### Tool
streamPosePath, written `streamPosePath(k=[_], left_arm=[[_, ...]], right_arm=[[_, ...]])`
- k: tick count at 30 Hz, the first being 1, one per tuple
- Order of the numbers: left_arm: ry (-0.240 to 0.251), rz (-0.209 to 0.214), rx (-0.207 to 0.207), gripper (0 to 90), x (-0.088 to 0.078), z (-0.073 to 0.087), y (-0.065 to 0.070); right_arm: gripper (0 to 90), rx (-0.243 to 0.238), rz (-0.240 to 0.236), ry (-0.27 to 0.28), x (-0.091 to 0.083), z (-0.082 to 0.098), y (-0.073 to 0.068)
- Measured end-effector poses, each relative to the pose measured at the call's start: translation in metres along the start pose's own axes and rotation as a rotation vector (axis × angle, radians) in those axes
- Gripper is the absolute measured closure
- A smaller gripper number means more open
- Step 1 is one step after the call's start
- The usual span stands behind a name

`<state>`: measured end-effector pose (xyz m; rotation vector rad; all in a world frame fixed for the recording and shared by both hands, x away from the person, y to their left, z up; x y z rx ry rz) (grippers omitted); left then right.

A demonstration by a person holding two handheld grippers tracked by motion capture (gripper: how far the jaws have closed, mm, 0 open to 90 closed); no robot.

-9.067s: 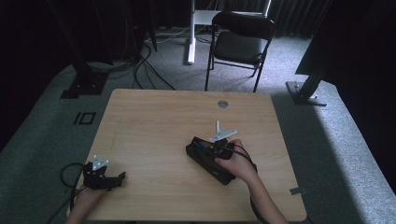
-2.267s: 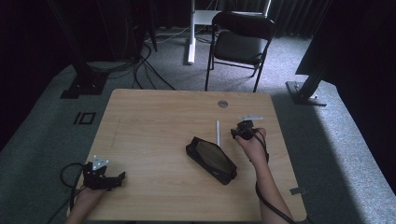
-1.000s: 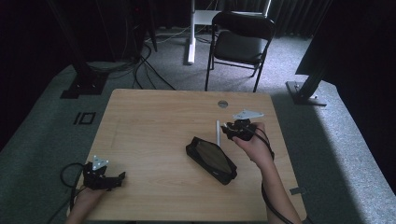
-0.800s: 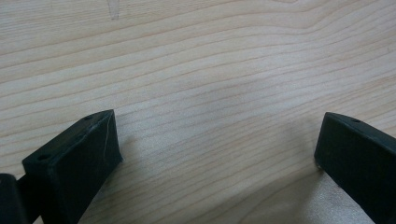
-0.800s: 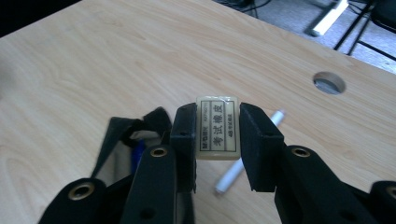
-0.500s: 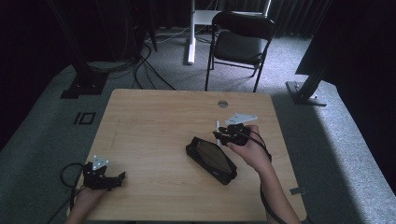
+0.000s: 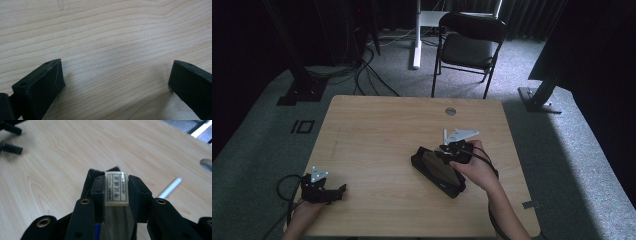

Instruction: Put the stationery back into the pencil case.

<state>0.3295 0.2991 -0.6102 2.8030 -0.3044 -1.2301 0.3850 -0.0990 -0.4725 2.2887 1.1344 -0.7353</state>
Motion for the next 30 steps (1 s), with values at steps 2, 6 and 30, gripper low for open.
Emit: streamPosePath(k=[2, 6, 30], left_arm=[[0.001, 0.000, -0.001, 0.3, 0.000, 0.000, 0.000], [-0.001, 0.000, 0.002, 0.3, 0.000, 0.000, 0.000], [0.000, 0.000, -0.001, 0.4, 0.000, 0.000, 0.000]], right_arm=[[68.3, -0.002, -0.010, -0.015, 0.004, 0.004, -0.003], [68.3, -0.005, -0.027, -0.038, 0.012, 0.010, -0.008], [68.3, 0.004, -0.082, -0.183, 0.053, 0.039, -0.016]])
Point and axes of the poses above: each handheld gripper's, and its own axes: x roughly forward along the jaws, z roughly out of its underside, y roughly to its right, the point moved 8 cm from there along x, roughly forward along the jaws, and after that the axes turned 13 degrees about -x, right-handed, at the moved point
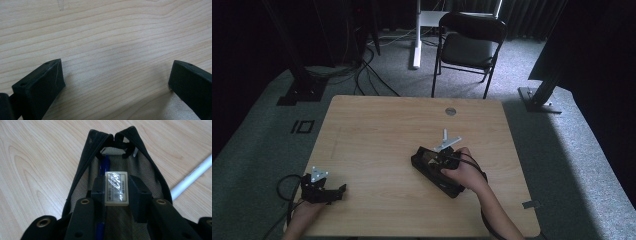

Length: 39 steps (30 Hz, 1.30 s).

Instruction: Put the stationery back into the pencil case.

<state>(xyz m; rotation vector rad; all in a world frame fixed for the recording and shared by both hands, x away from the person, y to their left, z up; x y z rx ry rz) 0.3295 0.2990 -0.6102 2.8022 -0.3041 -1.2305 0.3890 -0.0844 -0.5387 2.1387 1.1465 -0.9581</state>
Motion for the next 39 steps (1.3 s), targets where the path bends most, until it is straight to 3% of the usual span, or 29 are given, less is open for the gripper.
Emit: streamPosePath(k=[39], left_arm=[[0.000, 0.000, 0.000, 0.3, 0.000, 0.000, 0.000]], right_arm=[[68.1, -0.013, -0.044, -0.132, 0.027, 0.003, -0.003]])
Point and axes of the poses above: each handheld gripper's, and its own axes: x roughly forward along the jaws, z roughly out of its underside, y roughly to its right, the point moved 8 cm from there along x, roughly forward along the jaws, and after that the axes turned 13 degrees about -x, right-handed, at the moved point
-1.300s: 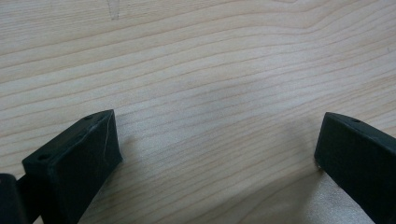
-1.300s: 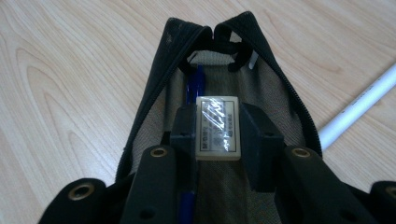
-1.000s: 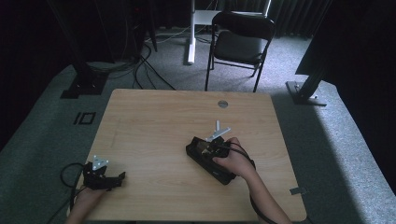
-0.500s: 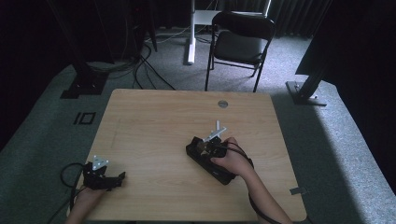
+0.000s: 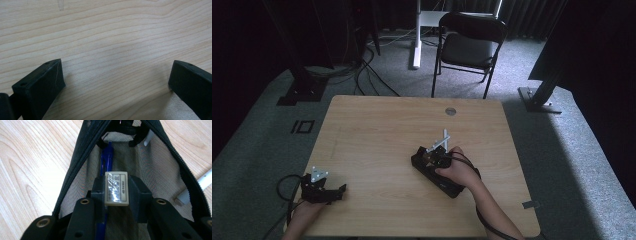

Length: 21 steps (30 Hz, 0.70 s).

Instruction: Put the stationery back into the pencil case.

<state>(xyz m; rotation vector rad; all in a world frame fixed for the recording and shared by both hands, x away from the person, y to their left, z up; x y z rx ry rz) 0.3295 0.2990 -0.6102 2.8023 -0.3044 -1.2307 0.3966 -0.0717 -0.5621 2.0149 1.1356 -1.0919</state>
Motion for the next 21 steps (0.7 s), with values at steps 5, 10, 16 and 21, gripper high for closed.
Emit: streamPosePath(k=[5, 10, 16, 21], left_arm=[[0.000, 0.000, 0.000, 0.3, 0.000, 0.000, 0.000], [0.000, 0.000, 0.000, 0.3, 0.000, 0.000, 0.000], [0.000, 0.000, 0.000, 0.4, 0.000, 0.000, 0.000], [0.000, 0.000, 0.000, 0.3, 0.000, 0.000, 0.000]], right_arm=[[66.0, 0.006, 0.000, 0.003, 0.000, -0.001, 0.000], [66.7, 0.005, -0.003, 0.010, -0.005, -0.002, 0.000], [66.5, -0.003, 0.013, 0.047, -0.020, -0.007, 0.003], [66.5, 0.000, 0.023, 0.064, -0.028, -0.010, 0.006]])
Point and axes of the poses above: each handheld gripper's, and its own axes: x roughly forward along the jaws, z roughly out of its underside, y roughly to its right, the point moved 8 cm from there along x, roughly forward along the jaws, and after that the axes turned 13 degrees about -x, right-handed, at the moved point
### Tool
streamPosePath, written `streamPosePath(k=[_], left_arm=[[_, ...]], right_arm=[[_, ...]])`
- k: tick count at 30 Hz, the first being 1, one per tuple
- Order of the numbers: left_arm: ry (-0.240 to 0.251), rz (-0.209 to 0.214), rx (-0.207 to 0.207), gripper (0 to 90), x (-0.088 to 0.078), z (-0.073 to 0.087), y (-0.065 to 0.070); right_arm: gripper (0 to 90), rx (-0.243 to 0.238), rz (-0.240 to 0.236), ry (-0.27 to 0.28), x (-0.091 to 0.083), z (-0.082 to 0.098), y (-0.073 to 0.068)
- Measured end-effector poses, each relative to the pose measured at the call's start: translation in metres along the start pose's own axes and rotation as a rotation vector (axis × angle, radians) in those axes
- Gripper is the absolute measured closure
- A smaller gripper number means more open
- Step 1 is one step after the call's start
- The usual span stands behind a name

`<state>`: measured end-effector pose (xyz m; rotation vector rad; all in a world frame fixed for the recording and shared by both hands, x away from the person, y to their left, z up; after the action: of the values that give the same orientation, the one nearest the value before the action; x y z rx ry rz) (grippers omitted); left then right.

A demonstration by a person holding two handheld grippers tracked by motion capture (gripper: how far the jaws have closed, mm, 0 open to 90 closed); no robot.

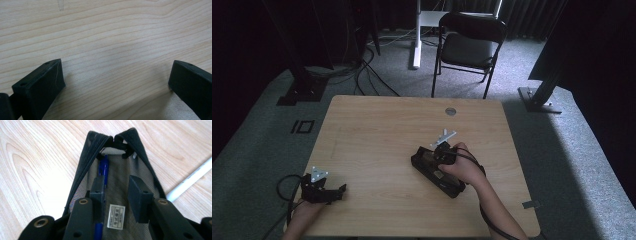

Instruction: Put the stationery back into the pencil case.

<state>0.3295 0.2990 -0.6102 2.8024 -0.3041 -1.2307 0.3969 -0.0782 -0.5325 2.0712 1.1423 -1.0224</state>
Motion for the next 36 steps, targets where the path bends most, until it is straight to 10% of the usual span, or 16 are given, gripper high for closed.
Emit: streamPosePath(k=[36], left_arm=[[0.000, 0.000, 0.000, 0.3, 0.000, 0.000, 0.000]], right_arm=[[63.3, 0.138, 0.155, 0.190, -0.020, -0.014, 0.046]])
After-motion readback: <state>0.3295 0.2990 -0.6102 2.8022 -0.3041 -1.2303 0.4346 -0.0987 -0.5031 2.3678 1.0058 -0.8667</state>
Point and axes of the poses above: each handheld gripper's, and its own axes: x roughly forward along the jaws, z roughly out of its underside, y roughly to its right, the point moved 8 cm from there along x, roughly forward along the jaws, and after that the axes turned 13 degrees about -x, right-handed, at the moved point
